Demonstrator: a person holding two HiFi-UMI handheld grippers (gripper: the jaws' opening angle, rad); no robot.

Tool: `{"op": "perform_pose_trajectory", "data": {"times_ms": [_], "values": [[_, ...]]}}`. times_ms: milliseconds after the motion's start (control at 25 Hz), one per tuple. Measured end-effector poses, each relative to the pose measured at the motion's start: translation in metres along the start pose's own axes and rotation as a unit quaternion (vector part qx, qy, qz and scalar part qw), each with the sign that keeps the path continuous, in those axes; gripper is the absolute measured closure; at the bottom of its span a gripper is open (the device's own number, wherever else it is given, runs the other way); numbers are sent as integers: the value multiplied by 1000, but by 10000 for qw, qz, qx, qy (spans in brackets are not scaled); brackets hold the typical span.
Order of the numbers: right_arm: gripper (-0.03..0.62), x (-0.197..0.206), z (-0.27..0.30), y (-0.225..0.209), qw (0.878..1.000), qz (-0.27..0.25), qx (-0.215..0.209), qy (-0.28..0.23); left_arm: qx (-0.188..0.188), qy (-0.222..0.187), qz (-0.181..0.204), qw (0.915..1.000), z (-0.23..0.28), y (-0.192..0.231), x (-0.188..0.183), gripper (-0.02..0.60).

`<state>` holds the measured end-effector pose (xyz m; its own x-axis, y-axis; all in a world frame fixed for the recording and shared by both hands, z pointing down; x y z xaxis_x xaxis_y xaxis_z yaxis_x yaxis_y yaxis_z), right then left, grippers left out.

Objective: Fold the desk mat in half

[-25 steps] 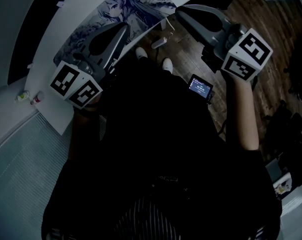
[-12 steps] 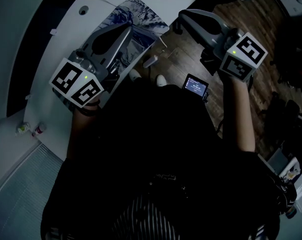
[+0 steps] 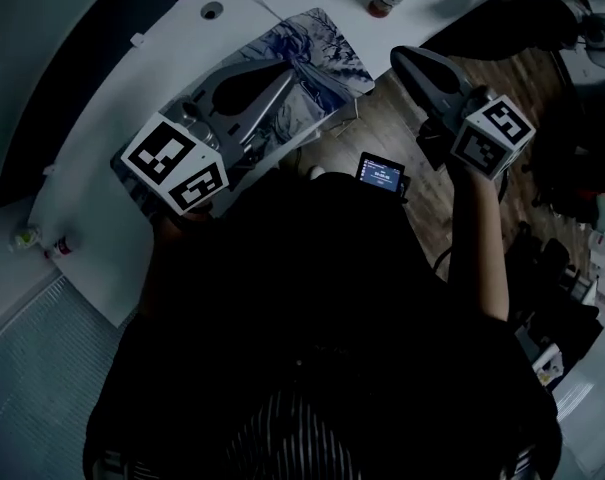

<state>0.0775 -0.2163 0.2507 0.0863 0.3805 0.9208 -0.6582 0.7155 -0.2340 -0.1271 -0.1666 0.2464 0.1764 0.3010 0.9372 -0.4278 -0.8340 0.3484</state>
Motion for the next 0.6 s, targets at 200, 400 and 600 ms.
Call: {"op": "perform_pose_trajectory", "data": {"times_ms": [200, 400, 600], "values": [[589, 7, 31, 16, 10000, 72, 13, 47, -247, 25, -122, 9996, -46, 9, 11, 575], [589, 12, 51, 14, 9998, 119, 33, 144, -350, 15, -156, 9993, -65, 6, 14, 575], [589, 1, 67, 4, 9999, 76, -62, 85, -442, 73, -144, 9989, -67, 3, 14, 575]]}}
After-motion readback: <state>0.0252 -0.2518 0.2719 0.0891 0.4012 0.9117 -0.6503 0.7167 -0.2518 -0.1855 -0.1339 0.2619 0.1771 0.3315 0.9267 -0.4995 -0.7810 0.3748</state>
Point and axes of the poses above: the fingertips, and each gripper's own axes: z forward along the fingers, y to its left, x out of its underside, the point moved 5 cm from there along -z, backward along the fingers, and after that the axes turned 9 degrees about x, right-handed, at the moved point
